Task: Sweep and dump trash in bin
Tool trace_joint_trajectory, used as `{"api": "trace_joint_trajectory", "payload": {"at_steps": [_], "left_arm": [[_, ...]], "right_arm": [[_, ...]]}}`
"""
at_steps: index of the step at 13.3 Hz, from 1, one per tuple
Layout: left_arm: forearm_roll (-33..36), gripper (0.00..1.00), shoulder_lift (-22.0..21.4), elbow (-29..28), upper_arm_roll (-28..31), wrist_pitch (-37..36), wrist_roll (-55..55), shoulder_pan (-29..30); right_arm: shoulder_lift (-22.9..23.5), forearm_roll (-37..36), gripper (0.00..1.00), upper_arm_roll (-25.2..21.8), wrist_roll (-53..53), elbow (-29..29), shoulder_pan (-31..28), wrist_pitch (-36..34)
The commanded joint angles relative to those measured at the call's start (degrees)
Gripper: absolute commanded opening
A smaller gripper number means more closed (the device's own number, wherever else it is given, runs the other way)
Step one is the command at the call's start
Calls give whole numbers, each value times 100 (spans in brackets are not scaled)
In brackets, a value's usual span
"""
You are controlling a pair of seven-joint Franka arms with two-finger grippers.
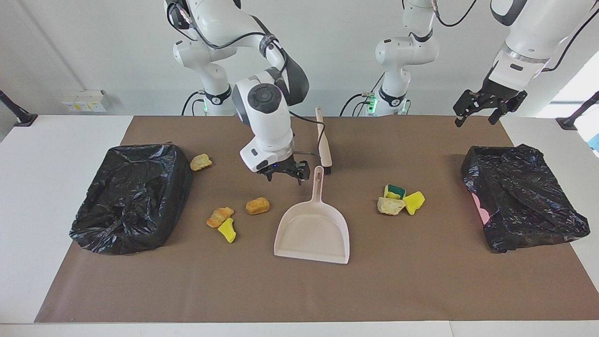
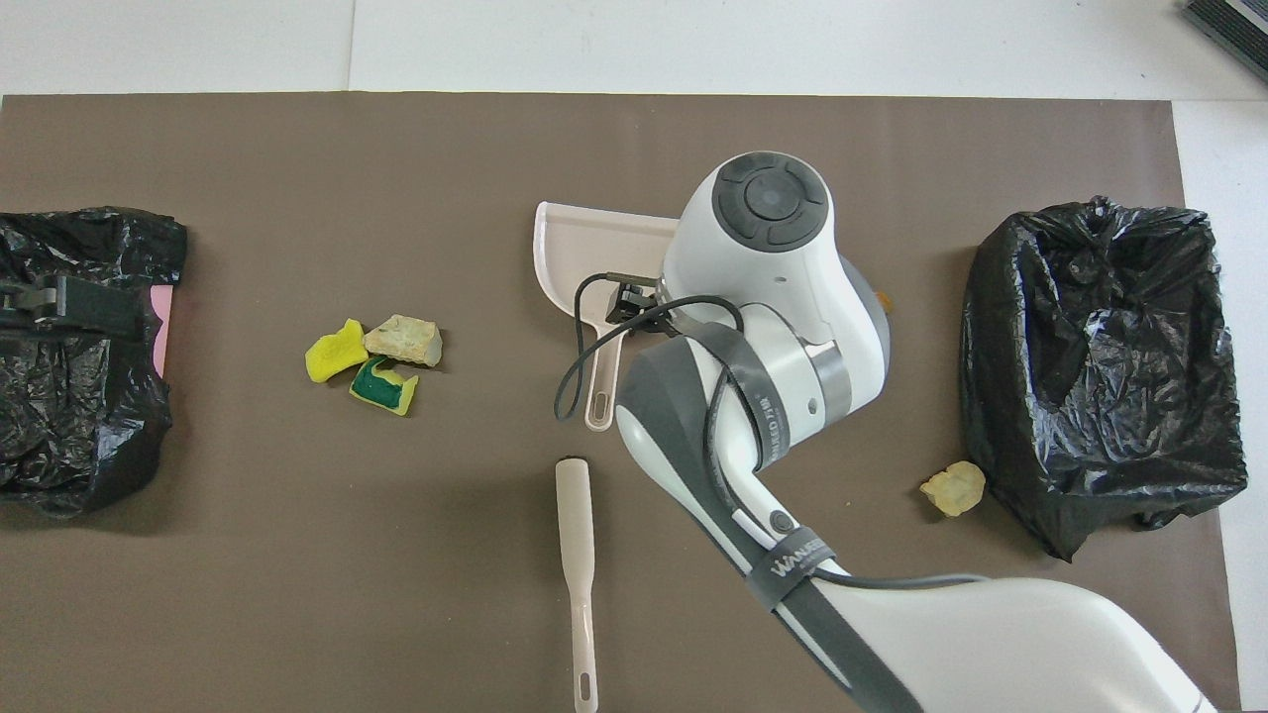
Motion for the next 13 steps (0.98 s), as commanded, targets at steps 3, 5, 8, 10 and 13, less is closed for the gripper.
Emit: {"api": "trace_joint_trajectory", "payload": {"at_steps": [3, 5, 8, 10, 13], "left_arm": [[-47, 100, -42, 9, -35, -21, -2, 72], [-47, 100, -42, 9, -35, -21, -2, 72], [-47, 100, -42, 9, -35, -64, 7, 72], [-47, 100, -51, 9, -35, -179, 7, 55], [-47, 100, -51, 9, -35, -144, -54, 46]], "right_arm": [[212, -140, 93, -18, 99, 82, 227, 203], [177, -157, 83, -18, 99, -94, 245, 230], [141, -175, 77, -18, 81, -182, 245, 239], [133, -184, 76, -18, 55, -218, 227, 230], [80, -236, 66, -18, 37, -323, 227, 230]]}}
